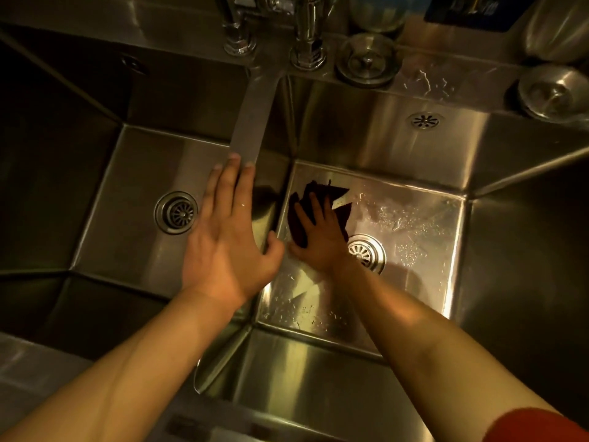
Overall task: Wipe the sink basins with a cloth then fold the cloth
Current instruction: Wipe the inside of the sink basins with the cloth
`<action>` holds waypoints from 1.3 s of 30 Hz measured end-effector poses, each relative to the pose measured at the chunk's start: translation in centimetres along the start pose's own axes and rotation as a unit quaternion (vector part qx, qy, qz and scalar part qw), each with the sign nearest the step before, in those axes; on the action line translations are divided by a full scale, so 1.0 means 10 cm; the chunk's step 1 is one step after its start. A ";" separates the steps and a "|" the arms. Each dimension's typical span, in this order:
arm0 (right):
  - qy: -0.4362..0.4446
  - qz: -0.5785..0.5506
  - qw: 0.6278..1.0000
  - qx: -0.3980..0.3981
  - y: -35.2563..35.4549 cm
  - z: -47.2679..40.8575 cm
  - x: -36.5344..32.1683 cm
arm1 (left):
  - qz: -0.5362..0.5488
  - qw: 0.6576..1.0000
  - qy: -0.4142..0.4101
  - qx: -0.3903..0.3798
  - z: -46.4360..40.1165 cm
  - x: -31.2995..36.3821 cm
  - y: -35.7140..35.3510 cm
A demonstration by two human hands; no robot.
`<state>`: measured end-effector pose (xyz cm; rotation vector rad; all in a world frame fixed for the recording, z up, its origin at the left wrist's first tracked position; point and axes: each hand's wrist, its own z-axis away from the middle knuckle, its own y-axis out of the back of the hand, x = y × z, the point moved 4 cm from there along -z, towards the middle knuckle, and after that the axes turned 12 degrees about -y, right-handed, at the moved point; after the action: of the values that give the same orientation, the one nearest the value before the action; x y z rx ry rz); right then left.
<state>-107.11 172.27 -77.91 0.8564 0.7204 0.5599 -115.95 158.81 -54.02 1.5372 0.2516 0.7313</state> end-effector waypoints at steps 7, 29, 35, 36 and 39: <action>0.220 0.110 0.967 -0.070 -0.71 0.90 -0.13 | 0.005 1.000 -0.005 -0.012 0.00 0.02 0.01; -0.140 0.073 0.984 0.085 0.56 0.30 1.61 | 0.012 1.000 -0.007 0.023 0.00 0.00 -0.03; -0.125 0.040 0.990 0.052 0.19 1.25 1.94 | 0.015 1.000 -0.011 0.024 -0.01 0.02 0.02; -0.091 0.041 0.994 0.036 0.07 1.43 1.89 | 0.015 1.000 -0.012 0.025 -0.01 0.02 0.03; 0.021 0.056 0.997 -0.052 -0.30 1.81 1.66 | 0.017 0.999 -0.020 0.032 -0.01 0.02 0.02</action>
<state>-82.40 173.64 -77.87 0.7925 0.6782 0.7113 -115.90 158.97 -53.79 1.6185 0.2217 0.7235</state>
